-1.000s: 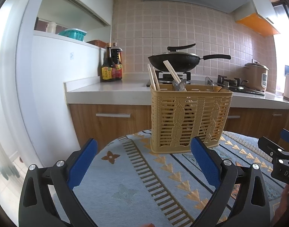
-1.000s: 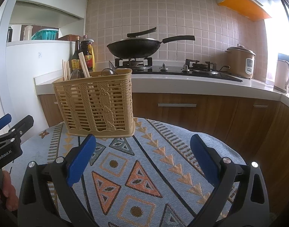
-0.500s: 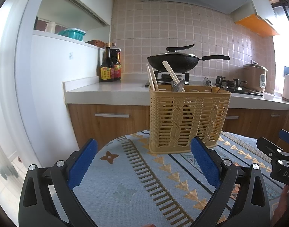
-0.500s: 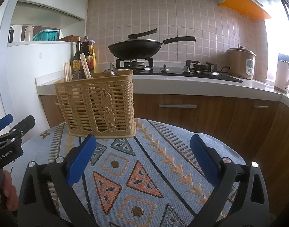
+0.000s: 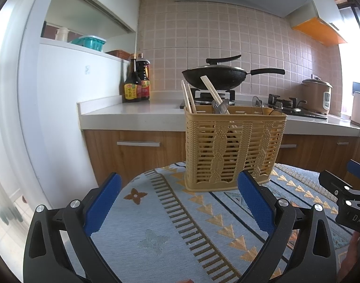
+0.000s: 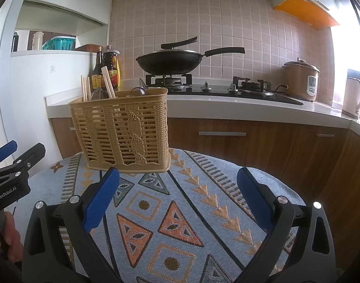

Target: Organize utensils

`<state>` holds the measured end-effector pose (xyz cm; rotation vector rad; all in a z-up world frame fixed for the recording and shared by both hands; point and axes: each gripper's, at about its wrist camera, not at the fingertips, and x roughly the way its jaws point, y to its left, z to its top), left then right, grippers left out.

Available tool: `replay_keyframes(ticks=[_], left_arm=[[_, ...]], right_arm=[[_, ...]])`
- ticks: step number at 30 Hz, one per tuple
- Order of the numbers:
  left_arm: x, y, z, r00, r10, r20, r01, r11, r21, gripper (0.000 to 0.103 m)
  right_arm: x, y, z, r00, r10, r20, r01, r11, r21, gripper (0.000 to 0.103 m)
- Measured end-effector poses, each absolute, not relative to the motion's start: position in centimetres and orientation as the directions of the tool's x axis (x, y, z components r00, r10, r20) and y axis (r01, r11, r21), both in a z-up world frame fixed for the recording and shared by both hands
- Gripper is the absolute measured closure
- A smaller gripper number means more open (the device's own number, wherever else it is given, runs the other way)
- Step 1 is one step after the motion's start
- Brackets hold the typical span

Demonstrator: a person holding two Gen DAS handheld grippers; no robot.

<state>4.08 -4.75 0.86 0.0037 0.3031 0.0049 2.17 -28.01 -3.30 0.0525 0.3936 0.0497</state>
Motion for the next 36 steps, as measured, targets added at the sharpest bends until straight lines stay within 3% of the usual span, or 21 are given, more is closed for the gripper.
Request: replay_keyframes(ticks=[36], left_arm=[[3.93, -5.13, 0.78, 0.955, -0.001, -0.297, 0.004, 1.0, 0.01, 0.008]], right_arm=[[2.28, -27.82, -3.39, 0.922, 0.057, -0.384, -0.038, 0.998, 0.056, 0.008]])
